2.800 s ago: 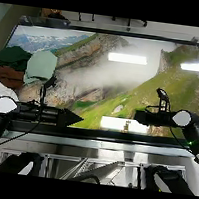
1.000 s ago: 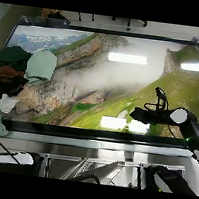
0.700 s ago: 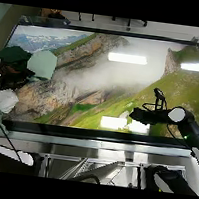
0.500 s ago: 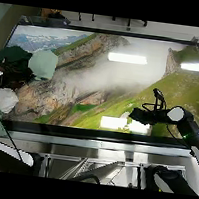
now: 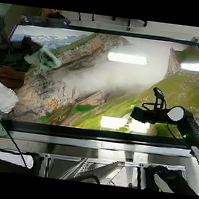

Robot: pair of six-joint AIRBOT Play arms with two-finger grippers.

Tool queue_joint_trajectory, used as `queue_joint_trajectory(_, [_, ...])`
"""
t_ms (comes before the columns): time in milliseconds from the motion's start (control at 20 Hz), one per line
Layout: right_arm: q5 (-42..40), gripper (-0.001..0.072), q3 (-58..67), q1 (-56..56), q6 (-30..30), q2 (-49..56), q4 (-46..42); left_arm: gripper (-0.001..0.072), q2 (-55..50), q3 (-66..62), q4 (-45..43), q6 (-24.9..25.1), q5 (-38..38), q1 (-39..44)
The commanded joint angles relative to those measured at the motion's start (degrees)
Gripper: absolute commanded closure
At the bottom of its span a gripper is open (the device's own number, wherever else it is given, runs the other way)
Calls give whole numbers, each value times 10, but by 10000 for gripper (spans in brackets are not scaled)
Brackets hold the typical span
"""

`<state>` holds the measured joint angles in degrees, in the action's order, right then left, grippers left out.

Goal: Fold the shirts.

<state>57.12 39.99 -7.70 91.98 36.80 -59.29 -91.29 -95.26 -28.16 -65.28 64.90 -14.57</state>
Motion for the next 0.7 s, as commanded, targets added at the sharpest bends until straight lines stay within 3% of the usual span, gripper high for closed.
queue_joint_trajectory(0, [9,552,16,13,-18,-7,-2,687,71,-59,10,-17,65,99])
queue_joint_trajectory(250, [49,550,45,65,-29,-37,-2,687,111,-9,-129,-79,67,256])
queue_joint_trajectory(550, [81,539,45,83,-55,-39,-5,686,54,173,-133,-78,18,431])
queue_joint_trajectory(600, [80,461,45,83,-57,-39,-4,686,37,189,-133,-78,6,451])
queue_joint_trajectory(650, [81,301,45,83,-59,-39,-4,684,21,196,-133,-78,2,465])
